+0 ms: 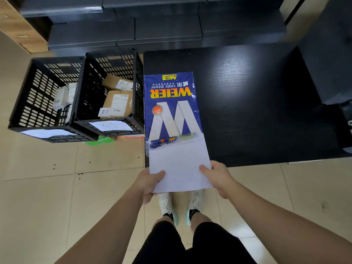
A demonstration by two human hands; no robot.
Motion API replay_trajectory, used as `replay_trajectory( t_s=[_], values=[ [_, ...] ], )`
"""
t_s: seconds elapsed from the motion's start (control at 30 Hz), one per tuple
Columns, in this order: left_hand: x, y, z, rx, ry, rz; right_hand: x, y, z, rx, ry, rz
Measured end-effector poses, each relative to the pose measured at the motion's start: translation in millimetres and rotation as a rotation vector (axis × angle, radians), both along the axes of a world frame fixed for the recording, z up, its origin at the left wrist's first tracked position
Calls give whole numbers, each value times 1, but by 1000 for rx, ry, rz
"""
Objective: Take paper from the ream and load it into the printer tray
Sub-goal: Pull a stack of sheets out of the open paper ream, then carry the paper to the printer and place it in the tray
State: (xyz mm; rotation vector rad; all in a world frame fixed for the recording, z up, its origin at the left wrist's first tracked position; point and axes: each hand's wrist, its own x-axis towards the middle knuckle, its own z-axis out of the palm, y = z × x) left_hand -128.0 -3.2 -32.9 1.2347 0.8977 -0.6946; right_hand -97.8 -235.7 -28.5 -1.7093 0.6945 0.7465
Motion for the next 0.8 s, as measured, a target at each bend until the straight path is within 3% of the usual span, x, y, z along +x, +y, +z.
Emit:
replay_trajectory(
  t_s=[0.47,0.8],
  values=[
    [-65,12,-1,43,-155,-94,-79,14,14,-65,-96,-77],
    [-124,10,43,-4,-190,-281,-192,16,56,-67,-131,-337]
  ],
)
